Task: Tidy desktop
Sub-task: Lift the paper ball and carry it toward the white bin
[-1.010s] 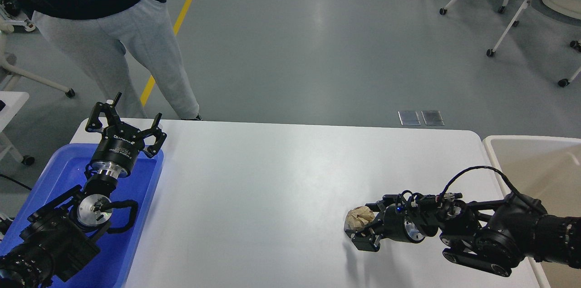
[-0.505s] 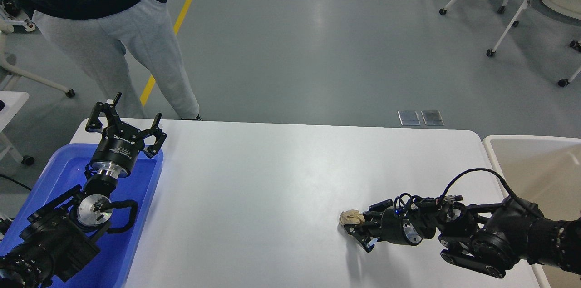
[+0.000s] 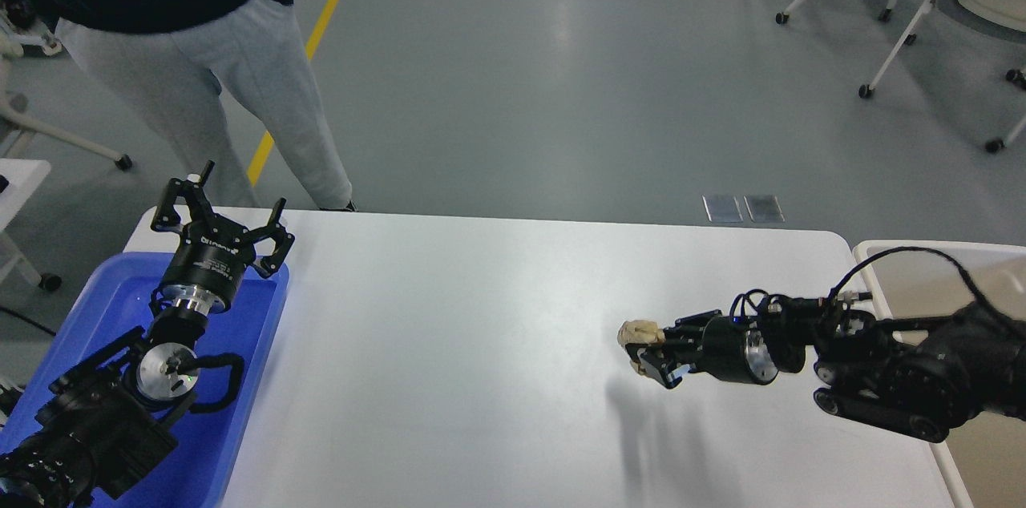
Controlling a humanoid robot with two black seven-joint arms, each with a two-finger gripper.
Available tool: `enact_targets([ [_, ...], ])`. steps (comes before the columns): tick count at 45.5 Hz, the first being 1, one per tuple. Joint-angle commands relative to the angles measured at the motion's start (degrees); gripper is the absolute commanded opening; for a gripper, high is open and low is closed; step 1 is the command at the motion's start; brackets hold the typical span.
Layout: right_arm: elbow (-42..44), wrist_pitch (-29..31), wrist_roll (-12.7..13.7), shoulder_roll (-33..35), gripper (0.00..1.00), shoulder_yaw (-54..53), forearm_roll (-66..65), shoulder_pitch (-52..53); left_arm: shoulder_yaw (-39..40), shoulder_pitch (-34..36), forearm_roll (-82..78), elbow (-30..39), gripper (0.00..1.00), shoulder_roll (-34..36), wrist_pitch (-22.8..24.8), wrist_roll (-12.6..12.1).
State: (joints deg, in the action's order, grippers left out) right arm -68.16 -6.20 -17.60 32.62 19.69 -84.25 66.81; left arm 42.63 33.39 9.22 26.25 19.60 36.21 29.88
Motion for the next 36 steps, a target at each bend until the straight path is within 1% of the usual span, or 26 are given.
enact_targets([
  [1, -11.5, 7.3, -0.1, 10.1, 0.00, 0.4, 5.1, 14.1, 0.0, 0.0, 0.0, -0.1, 1.00, 0.0, 0.0, 0.0],
  [9, -14.6, 15.3, -0.4, 15.0, 0.00, -1.1, 5.6, 22.1, 0.0, 0.0, 0.0, -0.1, 1.00, 0.0, 0.0, 0.0],
  [18, -17.6, 19.7, -0.5, 19.1, 0.00, -1.7, 5.8, 25.2, 0.0, 0.0, 0.0, -0.1, 1.00, 0.0, 0.0, 0.0],
  [22, -18.4, 20.0, -0.5, 20.0, 0.00, -1.6, 5.7, 25.5, 0.0, 0.0, 0.0, 0.0, 1.00, 0.0, 0.0, 0.0],
  [29, -16.7, 19.8, -0.5, 21.2, 0.00, -0.6, 5.1, 23.6, 0.0, 0.0, 0.0, -0.1, 1.00, 0.0, 0.0, 0.0],
  [34, -14.4, 19.4, -0.6, 24.9, 0.00, -1.7, 5.7, 20.7, 0.0, -0.1, 0.0, -0.1, 1.00, 0.0, 0.0, 0.0],
  [36, -12.0, 19.0, -1.1, 27.7, 0.00, -2.2, 6.4, 19.0, 0.0, -0.1, 0.1, -0.1, 1.00, 0.0, 0.0, 0.0],
])
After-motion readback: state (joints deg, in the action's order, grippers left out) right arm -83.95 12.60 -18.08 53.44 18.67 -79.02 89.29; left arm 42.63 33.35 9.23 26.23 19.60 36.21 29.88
